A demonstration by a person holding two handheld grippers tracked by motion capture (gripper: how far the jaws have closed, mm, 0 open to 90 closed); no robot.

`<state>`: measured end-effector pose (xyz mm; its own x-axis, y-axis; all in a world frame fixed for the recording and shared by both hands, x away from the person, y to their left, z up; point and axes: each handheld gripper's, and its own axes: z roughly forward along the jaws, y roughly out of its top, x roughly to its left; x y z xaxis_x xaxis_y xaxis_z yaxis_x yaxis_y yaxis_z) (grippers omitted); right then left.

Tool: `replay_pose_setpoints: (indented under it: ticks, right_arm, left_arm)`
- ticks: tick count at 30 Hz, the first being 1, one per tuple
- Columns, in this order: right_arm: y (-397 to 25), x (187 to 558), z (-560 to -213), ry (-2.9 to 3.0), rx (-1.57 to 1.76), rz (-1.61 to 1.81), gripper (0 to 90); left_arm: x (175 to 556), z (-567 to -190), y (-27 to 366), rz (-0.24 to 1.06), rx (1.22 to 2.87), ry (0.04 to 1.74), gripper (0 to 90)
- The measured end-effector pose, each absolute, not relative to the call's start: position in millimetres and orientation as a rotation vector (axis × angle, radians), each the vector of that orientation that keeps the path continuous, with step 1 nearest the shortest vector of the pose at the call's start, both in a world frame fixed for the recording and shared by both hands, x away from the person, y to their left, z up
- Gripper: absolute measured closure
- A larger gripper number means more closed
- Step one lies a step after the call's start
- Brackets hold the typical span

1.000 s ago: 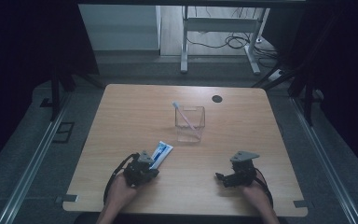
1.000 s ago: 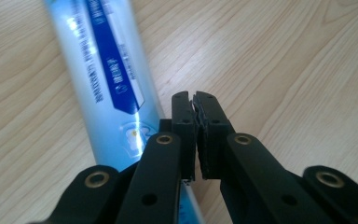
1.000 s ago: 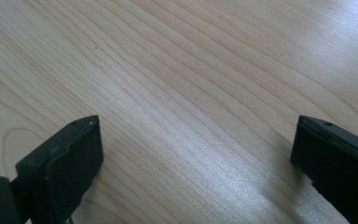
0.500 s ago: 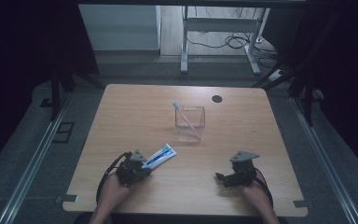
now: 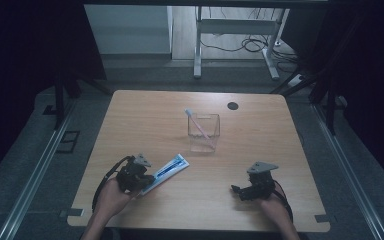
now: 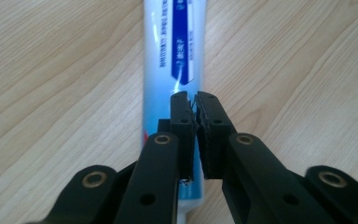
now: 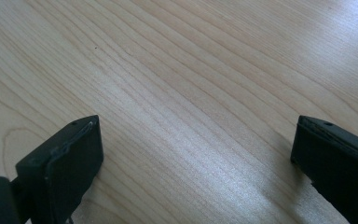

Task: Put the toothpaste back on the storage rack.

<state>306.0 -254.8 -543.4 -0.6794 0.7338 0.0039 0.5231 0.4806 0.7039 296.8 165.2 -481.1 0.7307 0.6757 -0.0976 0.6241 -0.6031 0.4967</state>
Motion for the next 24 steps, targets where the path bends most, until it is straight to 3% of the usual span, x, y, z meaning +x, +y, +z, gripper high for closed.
replay_pose_setpoints:
  ticks: [24]
  right_arm:
    - [-255.1, 306.1, -543.4, 2.434, 1.063, 1.002, 1.8]
  left_arm:
    - [341.3, -473.7, 130.0, 0.007, 2.639, 1.044, 70.2]
